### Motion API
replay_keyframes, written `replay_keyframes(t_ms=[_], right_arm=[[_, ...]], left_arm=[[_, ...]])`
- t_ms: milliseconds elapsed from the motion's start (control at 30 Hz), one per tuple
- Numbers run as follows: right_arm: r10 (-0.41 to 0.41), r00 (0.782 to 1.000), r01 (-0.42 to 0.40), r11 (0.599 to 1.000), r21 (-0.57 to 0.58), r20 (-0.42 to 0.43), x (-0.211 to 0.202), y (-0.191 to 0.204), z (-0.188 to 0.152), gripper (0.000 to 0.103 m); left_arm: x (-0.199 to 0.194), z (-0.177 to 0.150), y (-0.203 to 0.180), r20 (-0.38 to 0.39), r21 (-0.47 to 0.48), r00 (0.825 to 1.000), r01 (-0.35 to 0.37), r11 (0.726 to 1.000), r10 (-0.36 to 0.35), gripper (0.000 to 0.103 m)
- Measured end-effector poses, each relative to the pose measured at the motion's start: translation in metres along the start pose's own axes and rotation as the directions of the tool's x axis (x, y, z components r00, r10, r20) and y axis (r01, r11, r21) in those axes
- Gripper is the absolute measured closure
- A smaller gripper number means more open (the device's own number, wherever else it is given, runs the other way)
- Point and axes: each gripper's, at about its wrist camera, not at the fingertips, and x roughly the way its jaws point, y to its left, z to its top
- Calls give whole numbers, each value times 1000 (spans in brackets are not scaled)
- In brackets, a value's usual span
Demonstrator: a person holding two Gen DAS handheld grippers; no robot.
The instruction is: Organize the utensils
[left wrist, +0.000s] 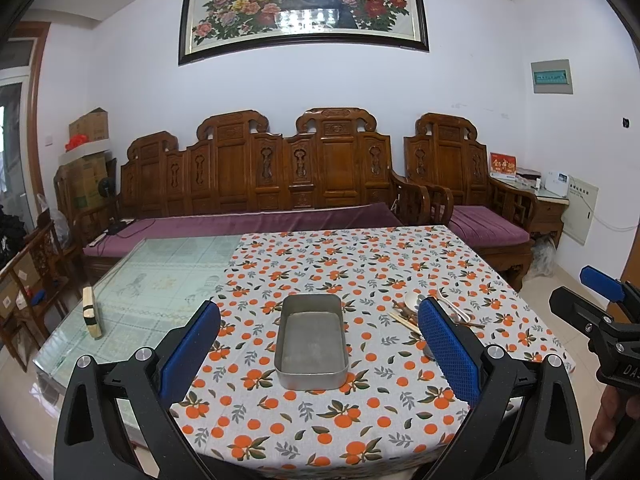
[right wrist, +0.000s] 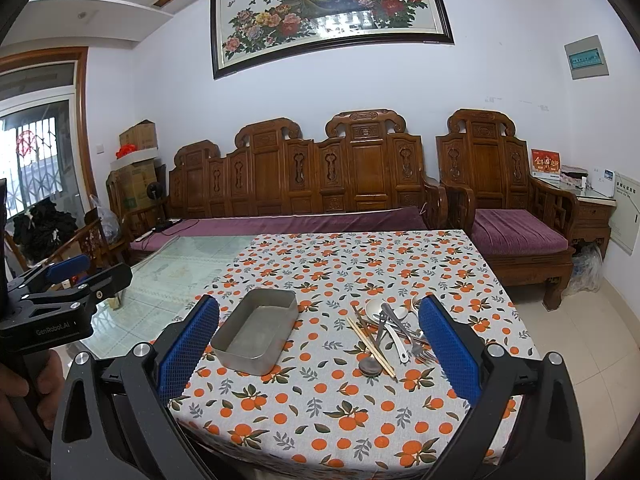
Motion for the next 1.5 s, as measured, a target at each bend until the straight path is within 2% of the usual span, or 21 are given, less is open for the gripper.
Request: replay_keyframes(t_ms=[733, 1500], right_arm=[[-2, 1000, 2, 1000, 0, 2, 0, 1, 1, 3], [-2, 1000, 2, 1000, -3, 6, -4, 0, 4, 3]], left_arm=[[-1, 11, -2, 2, 0, 1000, -2, 1000, 2, 8], [-8, 5, 1, 20, 2, 1000, 16, 1000, -16, 8]])
